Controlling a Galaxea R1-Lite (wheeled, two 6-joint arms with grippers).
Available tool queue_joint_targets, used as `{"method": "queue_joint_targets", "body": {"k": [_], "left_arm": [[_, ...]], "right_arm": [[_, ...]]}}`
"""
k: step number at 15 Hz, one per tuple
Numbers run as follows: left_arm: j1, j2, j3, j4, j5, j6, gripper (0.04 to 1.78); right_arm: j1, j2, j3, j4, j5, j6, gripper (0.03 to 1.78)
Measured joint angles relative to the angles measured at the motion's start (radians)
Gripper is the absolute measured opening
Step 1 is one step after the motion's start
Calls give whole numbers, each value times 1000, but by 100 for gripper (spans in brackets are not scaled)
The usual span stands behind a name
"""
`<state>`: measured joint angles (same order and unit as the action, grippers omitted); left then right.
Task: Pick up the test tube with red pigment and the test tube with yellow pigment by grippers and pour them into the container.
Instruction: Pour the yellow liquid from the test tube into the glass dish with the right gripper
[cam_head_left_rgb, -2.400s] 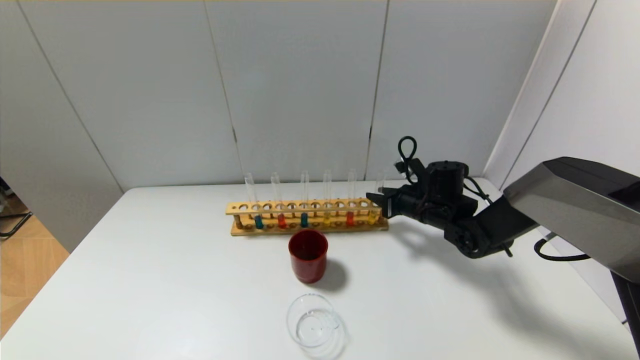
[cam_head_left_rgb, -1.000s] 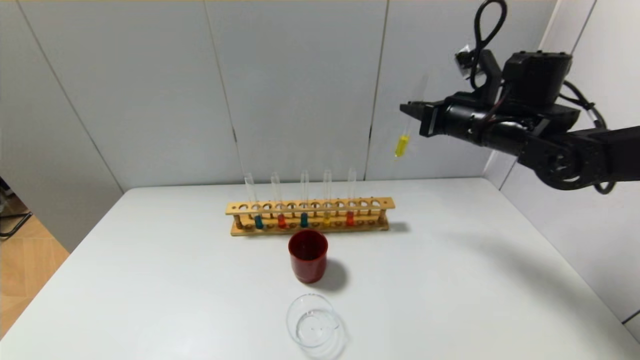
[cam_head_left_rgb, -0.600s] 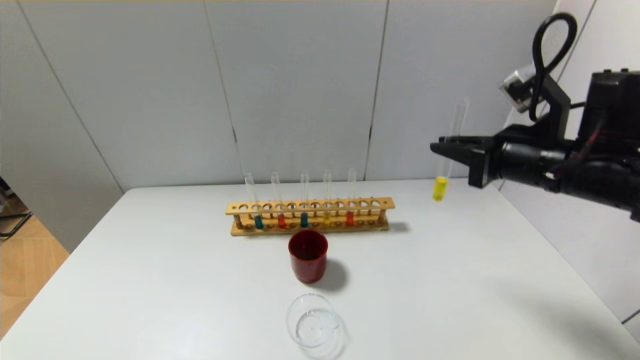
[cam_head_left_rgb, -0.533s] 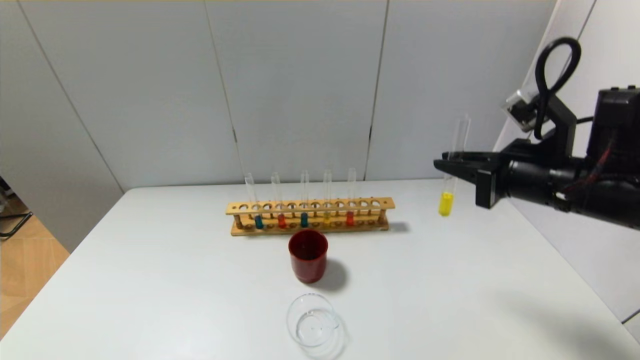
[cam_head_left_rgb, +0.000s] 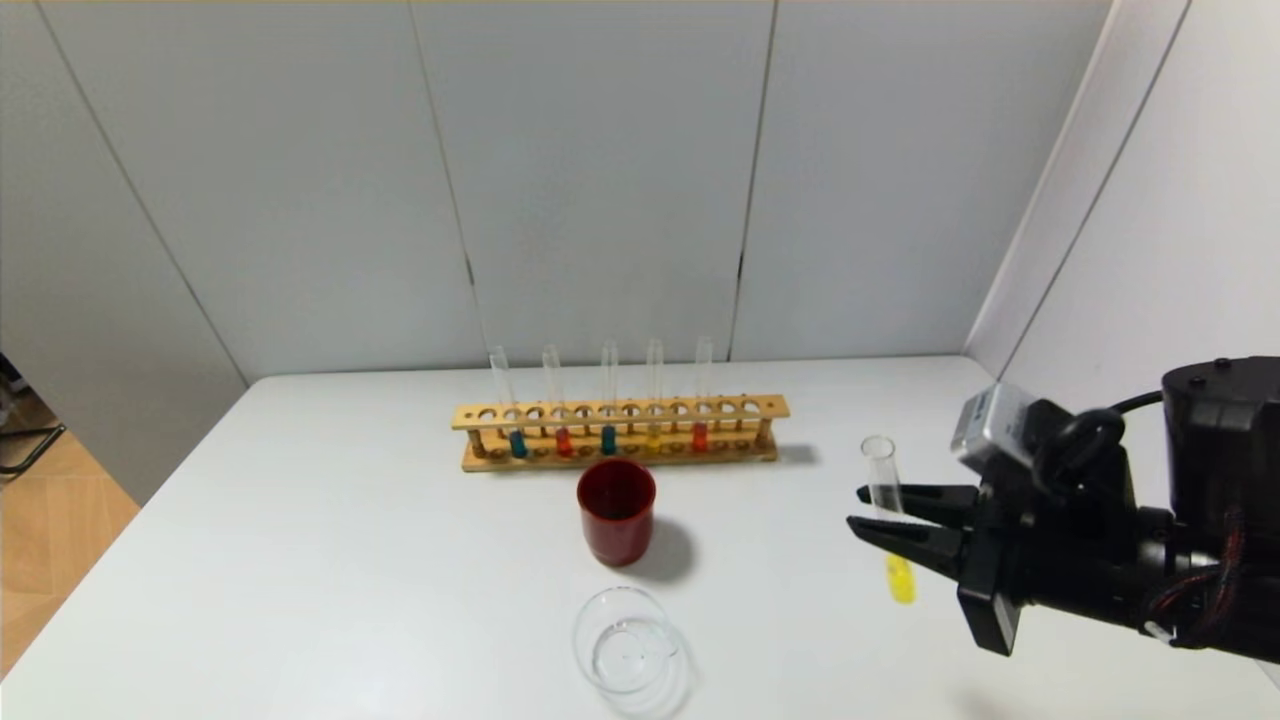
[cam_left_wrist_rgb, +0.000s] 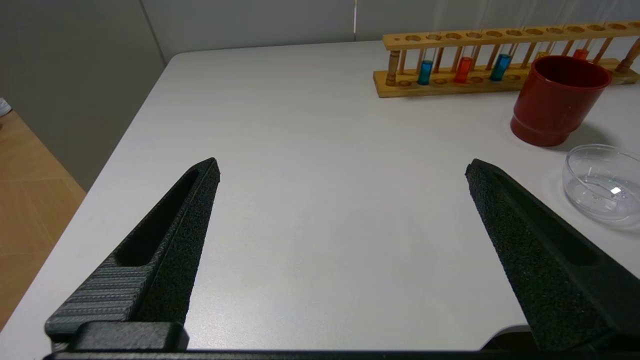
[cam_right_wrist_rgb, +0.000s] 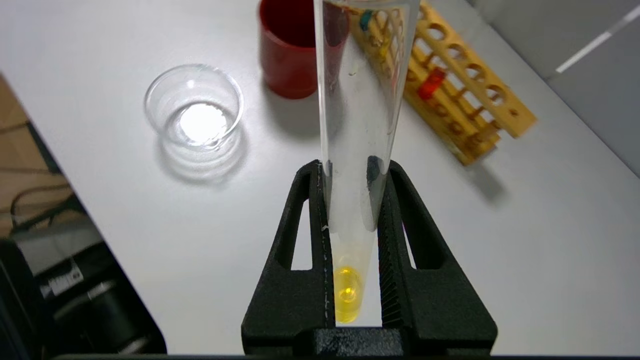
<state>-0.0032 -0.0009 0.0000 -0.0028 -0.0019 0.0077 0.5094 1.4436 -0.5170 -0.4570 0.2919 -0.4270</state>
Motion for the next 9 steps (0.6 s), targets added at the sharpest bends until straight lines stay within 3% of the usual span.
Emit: {"method": "queue_joint_targets", "body": {"k": [4,9], "left_arm": [[0,0,0,0,0,0,174],[0,0,0,0,1,0,174]], "right_arm": [[118,87,7,-21,-53,-19,34],[189,227,-45,-66,-91,-22,34]]}}
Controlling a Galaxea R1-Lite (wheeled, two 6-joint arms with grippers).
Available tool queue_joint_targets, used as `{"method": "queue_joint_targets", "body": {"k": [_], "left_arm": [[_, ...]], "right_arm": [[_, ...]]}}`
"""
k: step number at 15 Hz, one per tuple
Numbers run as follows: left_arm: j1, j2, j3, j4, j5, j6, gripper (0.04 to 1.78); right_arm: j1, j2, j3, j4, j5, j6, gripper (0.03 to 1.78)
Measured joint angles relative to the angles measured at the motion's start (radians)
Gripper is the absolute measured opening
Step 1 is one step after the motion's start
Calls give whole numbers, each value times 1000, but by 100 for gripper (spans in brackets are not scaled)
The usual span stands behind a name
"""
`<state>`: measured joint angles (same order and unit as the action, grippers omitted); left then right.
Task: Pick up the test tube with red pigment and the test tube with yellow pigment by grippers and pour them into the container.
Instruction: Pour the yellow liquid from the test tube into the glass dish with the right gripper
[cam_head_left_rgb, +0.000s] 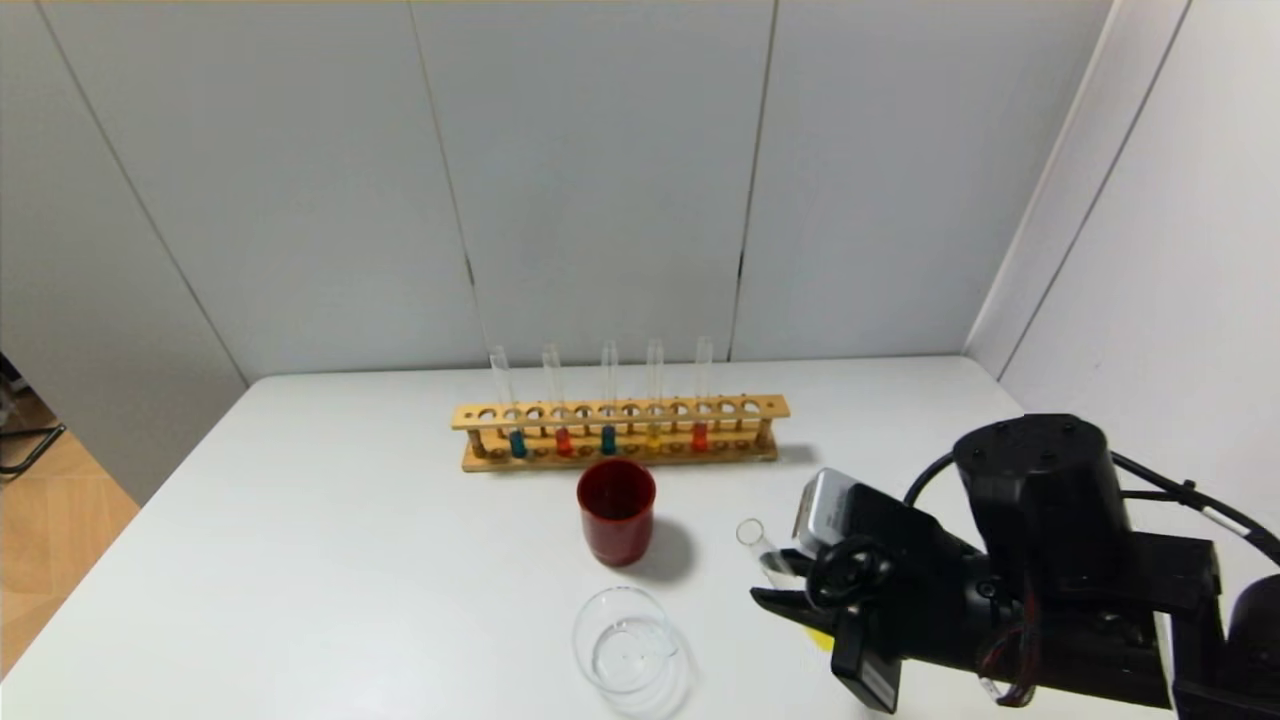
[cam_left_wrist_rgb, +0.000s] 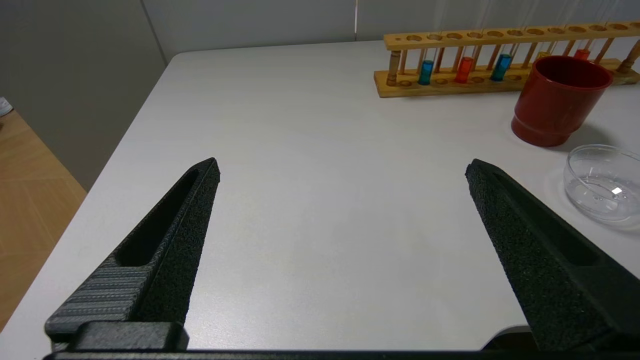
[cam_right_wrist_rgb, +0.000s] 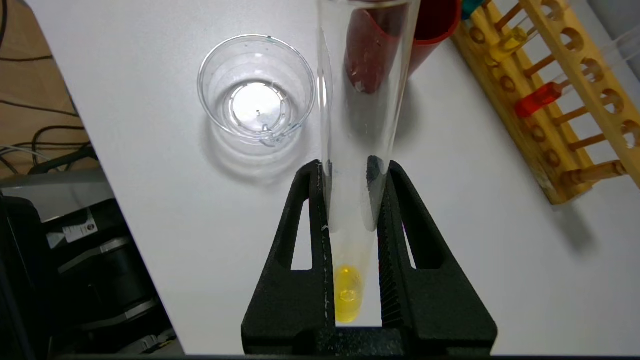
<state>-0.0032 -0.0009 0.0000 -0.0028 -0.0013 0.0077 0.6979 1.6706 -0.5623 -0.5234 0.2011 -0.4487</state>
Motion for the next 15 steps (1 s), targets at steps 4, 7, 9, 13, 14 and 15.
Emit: {"method": "queue_joint_targets", "body": {"k": [4,7,9,13,14,15], "left_arm": [[0,0,0,0,0,0,174],[0,0,0,0,0,0,174],[0,0,0,0,0,0,174],[0,0,0,0,0,0,174],[0,0,0,0,0,0,174],[0,0,0,0,0,0,174]], "right_arm": [[49,109,-66,-2,-155,-27,34],[61,153,-94,-1,-189,-140,34],[80,181,-122,-1,-258,-218,34],[96,228,-183,9,-289,-410,34],[98,240,-196,10,-289,-461,34],[100,253,-210,13,-289,-496,34]]}}
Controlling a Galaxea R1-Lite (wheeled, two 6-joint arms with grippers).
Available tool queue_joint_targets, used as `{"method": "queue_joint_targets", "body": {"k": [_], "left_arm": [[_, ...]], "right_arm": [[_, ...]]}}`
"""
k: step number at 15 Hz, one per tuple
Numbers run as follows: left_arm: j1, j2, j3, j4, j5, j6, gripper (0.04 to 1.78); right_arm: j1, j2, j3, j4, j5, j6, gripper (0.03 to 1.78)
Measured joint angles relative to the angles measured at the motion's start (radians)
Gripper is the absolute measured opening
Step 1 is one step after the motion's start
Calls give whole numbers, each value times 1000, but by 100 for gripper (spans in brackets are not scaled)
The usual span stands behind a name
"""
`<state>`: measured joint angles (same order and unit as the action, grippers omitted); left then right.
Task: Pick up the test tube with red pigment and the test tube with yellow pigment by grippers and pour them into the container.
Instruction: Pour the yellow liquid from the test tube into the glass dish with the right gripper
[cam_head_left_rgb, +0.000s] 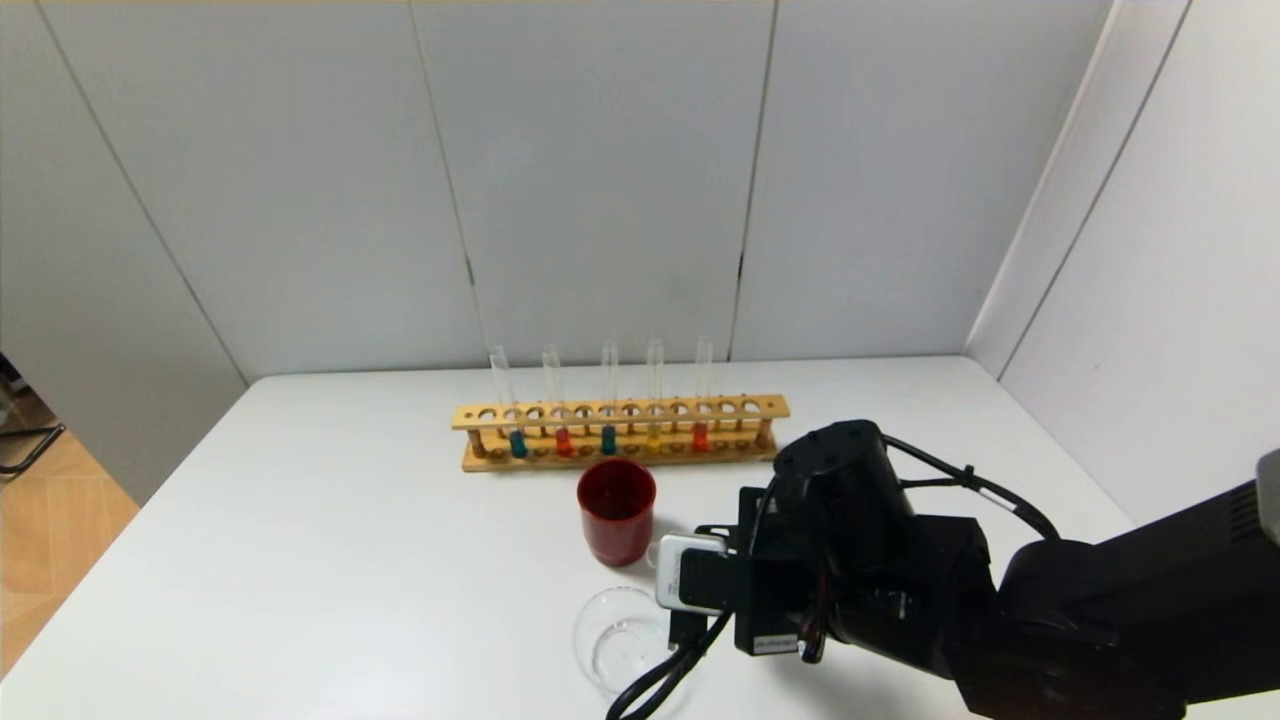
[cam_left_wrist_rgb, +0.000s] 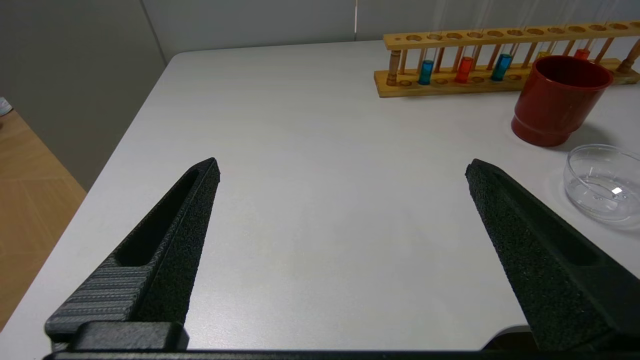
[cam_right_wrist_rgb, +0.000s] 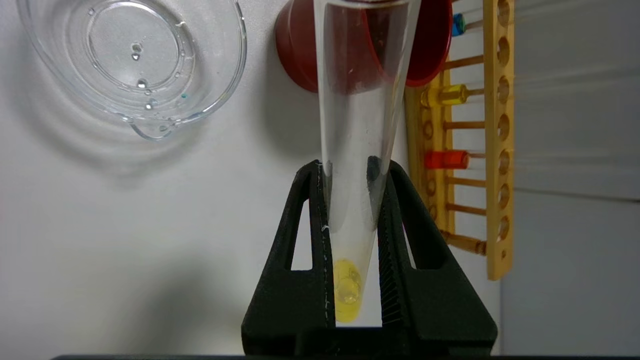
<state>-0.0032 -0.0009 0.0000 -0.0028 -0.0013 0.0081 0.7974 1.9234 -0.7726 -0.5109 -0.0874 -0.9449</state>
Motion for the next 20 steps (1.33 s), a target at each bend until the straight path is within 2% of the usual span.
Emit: {"method": "queue_joint_targets", "body": {"k": [4,7,11,12,16,20], "left_arm": [[0,0,0,0,0,0,174],[0,0,0,0,0,0,174],[0,0,0,0,0,0,174],[0,0,0,0,0,0,174],[0,0,0,0,-1,0,174],[0,0,0,0,0,0,174]], "right_arm": [[22,49,-37,2,-8,-68,34],[23,64,-45,4,-92,-126,34],[21,71,-61,7,-226,-245,34],[24,75,-74,12,-242,-266,34],[44,90,-129,77,-266,-317,34],[51,100,-151,116,-285,-320,34]]}}
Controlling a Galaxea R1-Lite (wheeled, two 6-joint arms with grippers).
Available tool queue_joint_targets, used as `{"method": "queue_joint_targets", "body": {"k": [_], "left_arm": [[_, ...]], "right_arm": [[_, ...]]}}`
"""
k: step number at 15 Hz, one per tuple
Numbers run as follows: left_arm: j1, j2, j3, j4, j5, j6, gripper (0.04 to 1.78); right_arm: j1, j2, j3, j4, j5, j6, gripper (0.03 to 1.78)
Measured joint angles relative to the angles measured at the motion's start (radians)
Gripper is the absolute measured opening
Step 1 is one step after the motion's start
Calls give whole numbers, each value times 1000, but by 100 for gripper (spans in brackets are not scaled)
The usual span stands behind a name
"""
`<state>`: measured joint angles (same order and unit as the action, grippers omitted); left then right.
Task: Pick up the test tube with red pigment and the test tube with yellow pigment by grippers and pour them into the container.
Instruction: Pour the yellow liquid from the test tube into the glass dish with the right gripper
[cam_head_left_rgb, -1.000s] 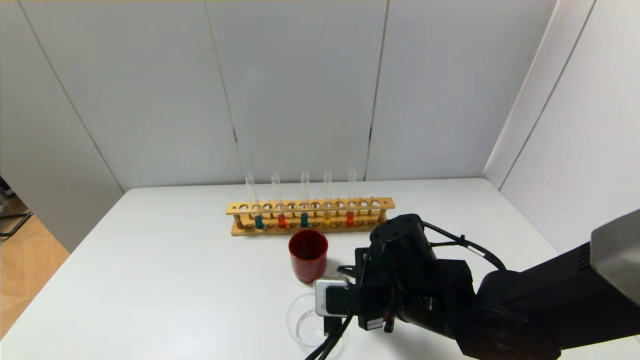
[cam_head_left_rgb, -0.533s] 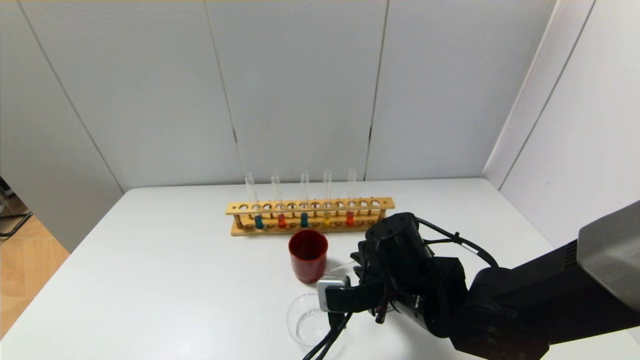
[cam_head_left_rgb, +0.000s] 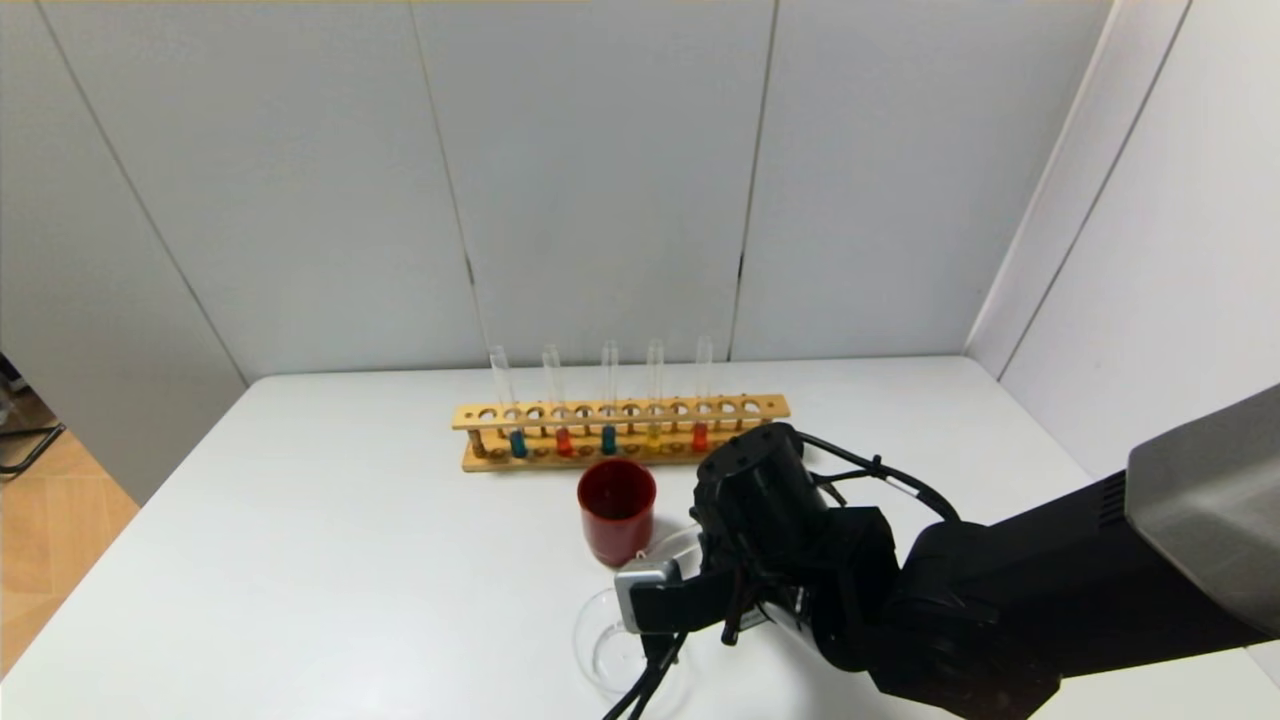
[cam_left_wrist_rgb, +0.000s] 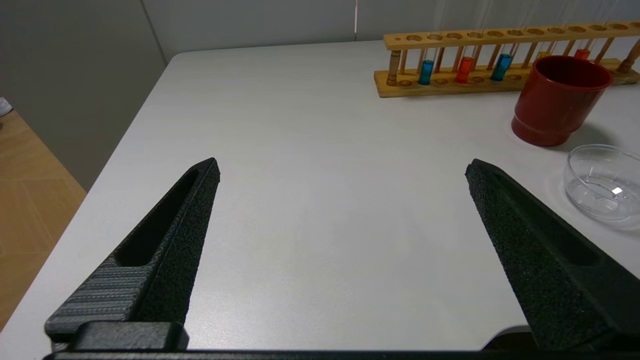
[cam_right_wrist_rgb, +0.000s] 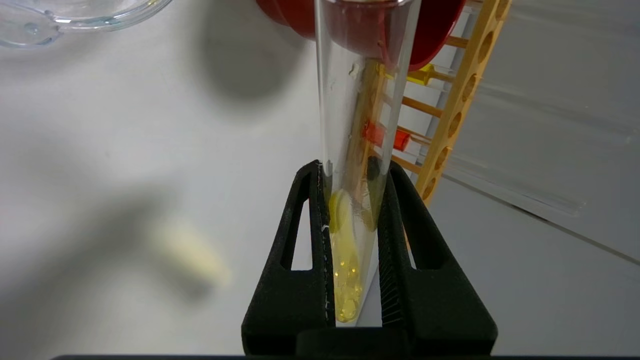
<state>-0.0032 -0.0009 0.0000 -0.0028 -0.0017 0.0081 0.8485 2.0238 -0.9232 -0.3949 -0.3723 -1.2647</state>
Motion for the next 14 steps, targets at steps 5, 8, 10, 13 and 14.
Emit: {"method": "queue_joint_targets", "body": {"k": [5,8,10,13,14], "left_arm": [[0,0,0,0,0,0,174],[0,0,0,0,0,0,174],[0,0,0,0,0,1,174],[0,0,0,0,0,0,174],[0,0,0,0,0,0,174]], "right_arm": [[-6,4,-8,22,-40,-67,34],[-6,6,-5,26,-44,-83,34],[0,7,-3,40,-75,-102,34],[11,10,-10,53,-102,-121,34],[13,12,-11,54,-104,-127,34]]}}
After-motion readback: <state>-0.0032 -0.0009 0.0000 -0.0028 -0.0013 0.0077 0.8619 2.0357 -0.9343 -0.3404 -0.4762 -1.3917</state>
